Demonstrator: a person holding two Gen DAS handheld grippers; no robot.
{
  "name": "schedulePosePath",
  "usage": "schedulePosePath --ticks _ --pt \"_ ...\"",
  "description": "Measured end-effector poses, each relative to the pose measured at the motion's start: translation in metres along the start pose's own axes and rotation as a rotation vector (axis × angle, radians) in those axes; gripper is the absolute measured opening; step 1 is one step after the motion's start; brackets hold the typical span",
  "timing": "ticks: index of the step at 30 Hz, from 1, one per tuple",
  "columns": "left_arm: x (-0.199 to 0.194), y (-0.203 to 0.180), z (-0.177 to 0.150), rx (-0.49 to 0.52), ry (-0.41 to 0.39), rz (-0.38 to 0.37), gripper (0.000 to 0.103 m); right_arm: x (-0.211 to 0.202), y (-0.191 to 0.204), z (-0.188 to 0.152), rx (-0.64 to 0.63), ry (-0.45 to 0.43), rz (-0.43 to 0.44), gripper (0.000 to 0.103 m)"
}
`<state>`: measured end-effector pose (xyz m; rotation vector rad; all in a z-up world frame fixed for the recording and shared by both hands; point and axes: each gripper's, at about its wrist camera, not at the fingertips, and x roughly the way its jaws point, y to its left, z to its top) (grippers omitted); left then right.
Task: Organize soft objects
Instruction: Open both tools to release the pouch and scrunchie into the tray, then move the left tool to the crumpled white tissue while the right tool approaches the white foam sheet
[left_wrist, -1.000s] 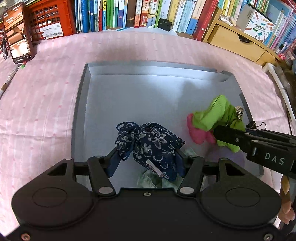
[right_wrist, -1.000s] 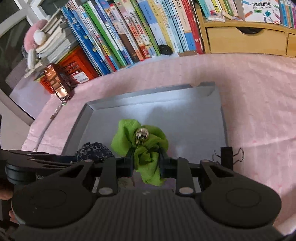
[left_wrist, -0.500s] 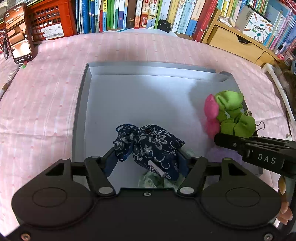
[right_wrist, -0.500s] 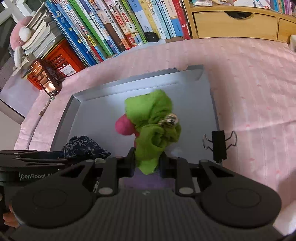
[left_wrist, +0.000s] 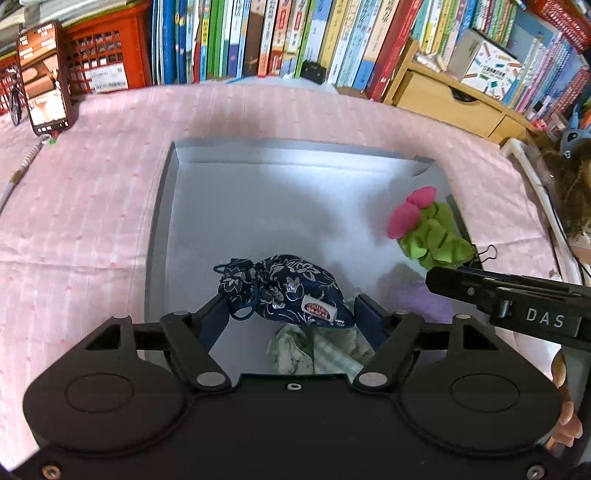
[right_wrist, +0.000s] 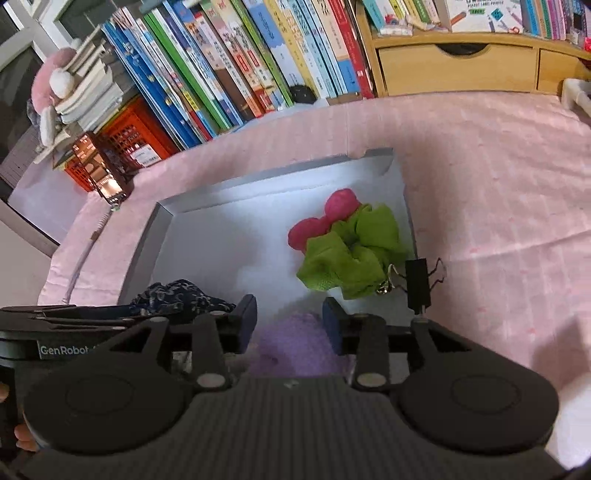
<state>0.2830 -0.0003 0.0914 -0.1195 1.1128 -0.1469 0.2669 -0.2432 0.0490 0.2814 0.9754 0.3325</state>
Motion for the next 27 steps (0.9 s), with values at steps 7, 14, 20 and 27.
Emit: schedulePosePath --ticks 7,14,20,27 --pt "-0.029 -0.01 -0.014 0.044 -0.09 -0.014 0.079 -0.031 0.003 -0.005 -0.029 -0.054 -0.002 0.066" --pt "-0.056 -0.025 -0.033 0.116 -0.193 -0.003 0.083 -0.062 0.002 -0.018 -0.061 -0.116 -0.008 0.072" --pt "-0.074 -0.035 -0.055 0.167 -0.262 -0.025 0.085 -0.086 0.003 -0.032 -0.088 -0.166 -0.005 0.078" --pt "-0.089 -0.05 -0.086 0.237 -0.319 -0.057 0.086 -0.11 0.003 -0.049 -0.111 -0.209 0.013 0.083"
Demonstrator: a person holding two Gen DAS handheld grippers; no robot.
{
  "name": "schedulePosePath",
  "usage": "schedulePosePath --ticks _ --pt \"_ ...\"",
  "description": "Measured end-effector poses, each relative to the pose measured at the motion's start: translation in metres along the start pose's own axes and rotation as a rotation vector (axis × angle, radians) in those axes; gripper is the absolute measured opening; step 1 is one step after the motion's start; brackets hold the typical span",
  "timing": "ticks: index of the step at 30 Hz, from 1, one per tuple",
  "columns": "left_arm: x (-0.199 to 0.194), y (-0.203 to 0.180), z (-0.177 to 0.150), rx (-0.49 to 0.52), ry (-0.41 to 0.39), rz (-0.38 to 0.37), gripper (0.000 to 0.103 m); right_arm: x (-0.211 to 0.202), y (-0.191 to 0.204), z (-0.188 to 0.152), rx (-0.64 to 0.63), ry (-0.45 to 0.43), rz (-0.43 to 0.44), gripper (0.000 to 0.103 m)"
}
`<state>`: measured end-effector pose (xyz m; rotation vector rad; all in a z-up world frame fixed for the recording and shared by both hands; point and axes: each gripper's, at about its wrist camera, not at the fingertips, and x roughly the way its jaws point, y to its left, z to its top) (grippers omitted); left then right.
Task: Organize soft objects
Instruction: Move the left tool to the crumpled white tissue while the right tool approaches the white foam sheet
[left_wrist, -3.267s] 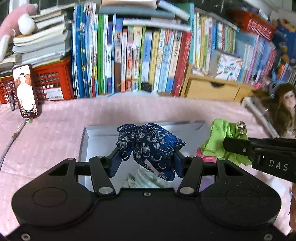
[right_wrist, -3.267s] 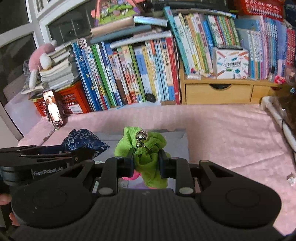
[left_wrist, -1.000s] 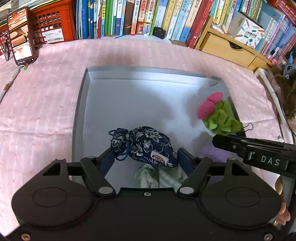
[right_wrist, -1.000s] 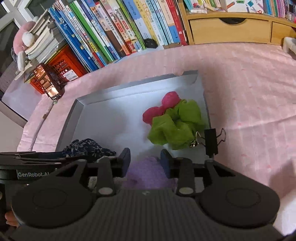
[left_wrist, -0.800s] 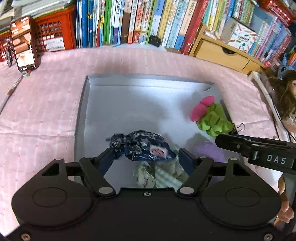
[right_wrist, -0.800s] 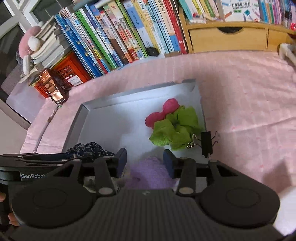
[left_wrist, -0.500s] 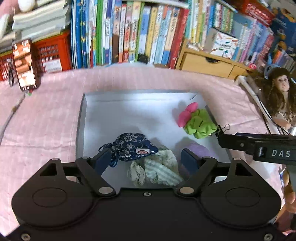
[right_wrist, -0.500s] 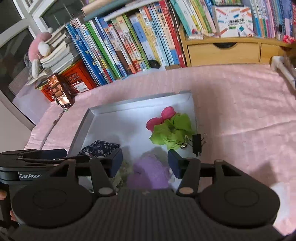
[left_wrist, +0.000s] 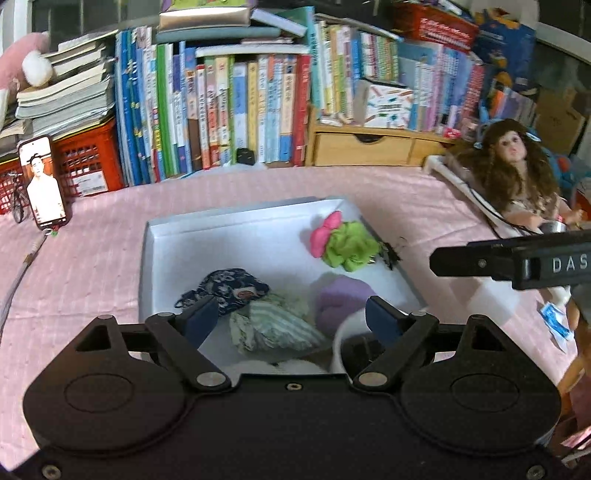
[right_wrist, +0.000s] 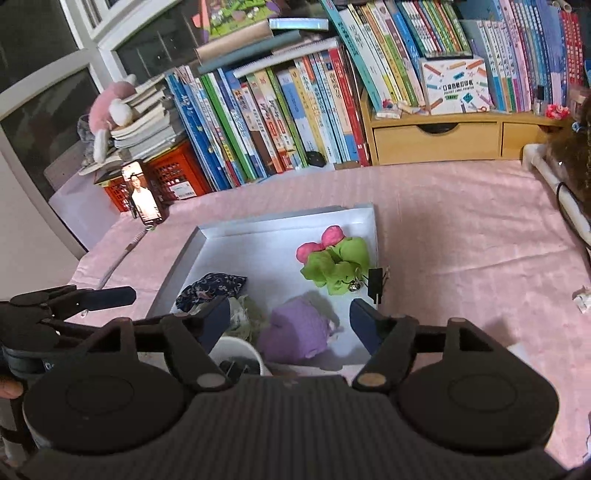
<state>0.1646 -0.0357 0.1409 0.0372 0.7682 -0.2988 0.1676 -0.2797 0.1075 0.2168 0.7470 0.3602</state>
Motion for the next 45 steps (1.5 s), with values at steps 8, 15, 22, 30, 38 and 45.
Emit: schedulePosePath --ticks 8,15,22,30,38,45 --pt "-0.023 -0.027 -0.025 0.065 -0.074 -0.041 0.087 -0.026 0.003 -0.016 -0.028 -0.044 0.011 0.086" --pt "-0.039 -0.05 -0.044 0.096 -0.124 -0.082 0.092 -0.043 -0.003 -0.026 -0.026 -0.074 0.019 0.088" --pt "-0.053 -0.071 -0.061 0.14 -0.183 -0.119 0.094 -0.058 -0.016 -0.033 0.003 -0.102 0.012 0.088" --pt "-0.057 -0.104 -0.086 0.218 -0.184 -0.169 0.095 -0.065 -0.043 -0.044 0.049 -0.104 -0.035 0.09" --pt "-0.042 -0.144 -0.116 0.265 -0.157 -0.222 0.095 -0.062 -0.073 -0.056 0.098 -0.091 -0.106 0.09" --pt "-0.015 -0.174 -0.146 0.175 -0.17 -0.228 0.095 -0.056 -0.093 -0.065 0.101 -0.097 -0.167 0.092"
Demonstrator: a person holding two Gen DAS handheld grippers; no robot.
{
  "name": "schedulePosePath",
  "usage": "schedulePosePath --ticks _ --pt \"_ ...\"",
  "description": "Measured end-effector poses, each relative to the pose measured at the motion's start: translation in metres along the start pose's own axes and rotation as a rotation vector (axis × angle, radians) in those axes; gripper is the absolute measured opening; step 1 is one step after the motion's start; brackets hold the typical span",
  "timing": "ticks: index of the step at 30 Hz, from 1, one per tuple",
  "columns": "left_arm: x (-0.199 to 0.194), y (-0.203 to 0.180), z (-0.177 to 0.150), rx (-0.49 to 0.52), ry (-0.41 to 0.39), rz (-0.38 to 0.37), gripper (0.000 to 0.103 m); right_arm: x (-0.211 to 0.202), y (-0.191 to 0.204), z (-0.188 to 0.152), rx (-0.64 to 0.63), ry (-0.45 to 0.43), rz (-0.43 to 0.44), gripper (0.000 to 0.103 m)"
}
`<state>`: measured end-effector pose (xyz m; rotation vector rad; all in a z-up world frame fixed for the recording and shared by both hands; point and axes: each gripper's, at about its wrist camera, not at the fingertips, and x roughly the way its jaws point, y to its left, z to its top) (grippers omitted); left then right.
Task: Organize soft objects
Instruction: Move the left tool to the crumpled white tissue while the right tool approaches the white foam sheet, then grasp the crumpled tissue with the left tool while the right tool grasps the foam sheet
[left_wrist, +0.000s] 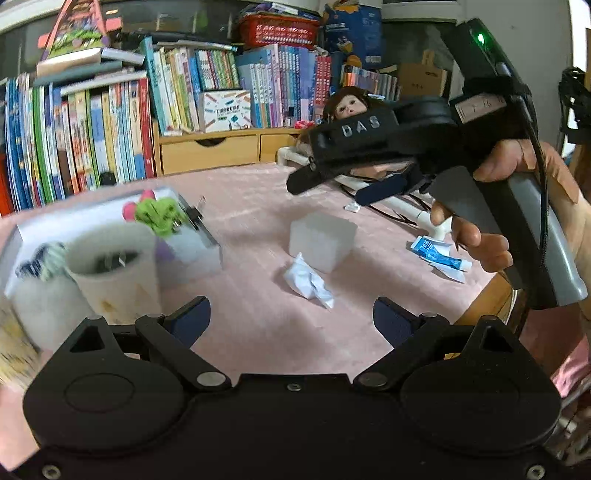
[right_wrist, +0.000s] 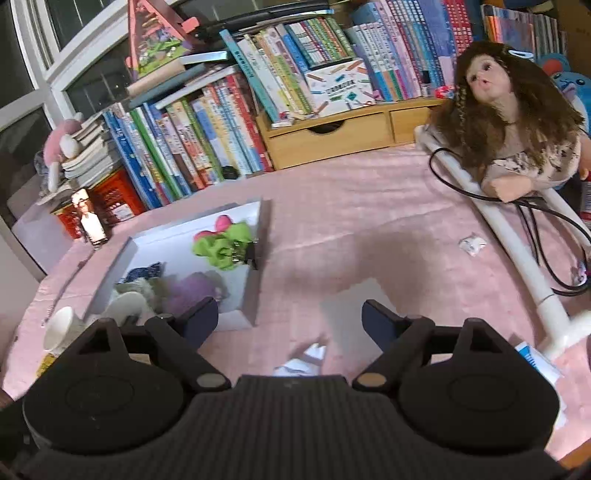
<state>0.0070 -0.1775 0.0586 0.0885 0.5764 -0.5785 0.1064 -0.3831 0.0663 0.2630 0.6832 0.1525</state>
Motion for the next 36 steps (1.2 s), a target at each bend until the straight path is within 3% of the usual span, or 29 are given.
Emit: schedulePosePath --ticks 8,13,26,32,36 --pt "0.035 -0.017 -0.012 -0.003 -0.063 0.084 0.092 0.011 -0.017 -0.009 -0.054 -0.059 -0.027 0.096" --pt "0.06 -0.01 -0.012 -0.062 -0.03 0.081 0.087 0.022 -0.027 -0.012 -0.057 -0.057 -0.007 0.097" --pt "0.103 -0.014 0.001 -0.102 -0.017 0.069 0.058 0.048 -0.039 -0.02 -0.022 0.005 0.007 0.096" --pt "0.117 -0.01 0.005 -0.136 0.003 0.053 0.033 0.052 -0.041 -0.021 -0.008 0.025 0.008 0.089" --pt "0.116 -0.007 0.004 -0.151 0.001 0.057 0.032 0.053 -0.042 -0.022 -0.002 0.031 -0.012 0.075"
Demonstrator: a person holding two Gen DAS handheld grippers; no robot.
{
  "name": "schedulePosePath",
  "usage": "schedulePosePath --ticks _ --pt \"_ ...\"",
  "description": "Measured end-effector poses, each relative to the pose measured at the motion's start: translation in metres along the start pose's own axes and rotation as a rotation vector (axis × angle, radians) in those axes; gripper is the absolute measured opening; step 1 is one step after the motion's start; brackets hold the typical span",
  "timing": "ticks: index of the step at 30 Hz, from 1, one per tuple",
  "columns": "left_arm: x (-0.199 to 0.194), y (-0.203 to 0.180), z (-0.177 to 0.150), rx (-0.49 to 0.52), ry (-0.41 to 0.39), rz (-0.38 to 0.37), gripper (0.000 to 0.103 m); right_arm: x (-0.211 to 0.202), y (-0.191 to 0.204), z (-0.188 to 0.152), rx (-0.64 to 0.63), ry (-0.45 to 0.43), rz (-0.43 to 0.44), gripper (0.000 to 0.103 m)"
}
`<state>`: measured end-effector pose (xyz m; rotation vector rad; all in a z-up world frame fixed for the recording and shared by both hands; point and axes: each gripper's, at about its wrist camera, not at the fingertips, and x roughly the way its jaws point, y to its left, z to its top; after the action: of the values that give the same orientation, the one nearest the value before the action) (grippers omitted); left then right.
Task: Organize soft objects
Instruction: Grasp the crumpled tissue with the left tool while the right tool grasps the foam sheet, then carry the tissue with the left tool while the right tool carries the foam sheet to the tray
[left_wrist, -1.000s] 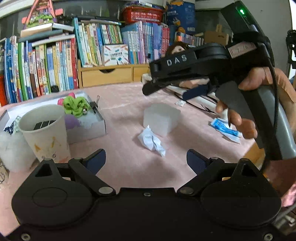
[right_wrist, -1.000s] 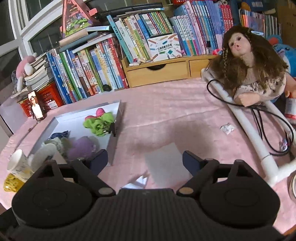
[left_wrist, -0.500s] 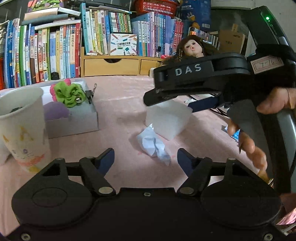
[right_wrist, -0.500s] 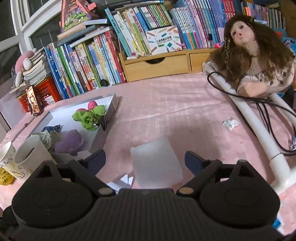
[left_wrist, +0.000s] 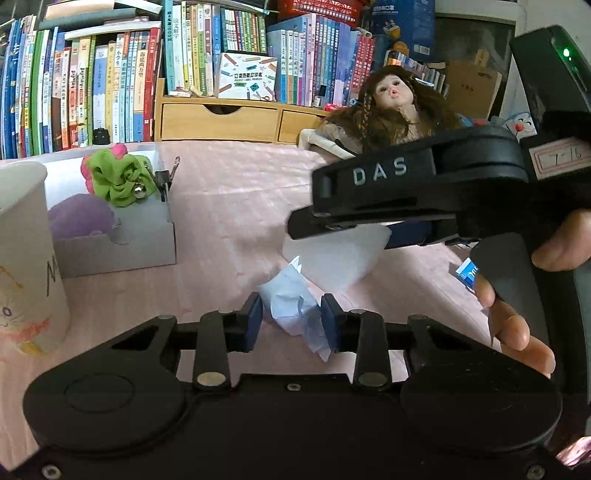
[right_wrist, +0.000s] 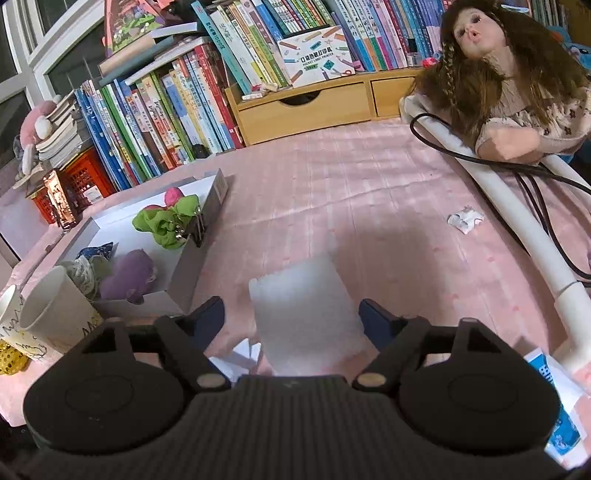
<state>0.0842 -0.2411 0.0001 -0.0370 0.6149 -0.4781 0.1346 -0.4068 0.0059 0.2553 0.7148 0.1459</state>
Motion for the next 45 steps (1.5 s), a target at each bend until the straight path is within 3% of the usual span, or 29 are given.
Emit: schedulePosePath --ticks 3,6,34,45 --pt "-0.004 0.0 0.0 0.008 -0.004 0.005 0.032 -0.002 -0.002 0.0 0.003 -0.01 -0.023 0.065" --pt "-0.009 0.0 0.001 0.018 -0.012 0.015 0.032 -0.004 -0.005 -0.001 0.024 -0.012 -0.015 0.064" --pt "-0.079 0.025 0.049 0.046 -0.102 0.085 0.032 -0.062 0.046 0.014 -0.004 -0.139 0.057 0.064" --pt "-0.108 0.074 0.079 -0.003 -0.144 0.13 0.032 -0.056 0.1 0.032 -0.087 -0.152 0.096 0.064"
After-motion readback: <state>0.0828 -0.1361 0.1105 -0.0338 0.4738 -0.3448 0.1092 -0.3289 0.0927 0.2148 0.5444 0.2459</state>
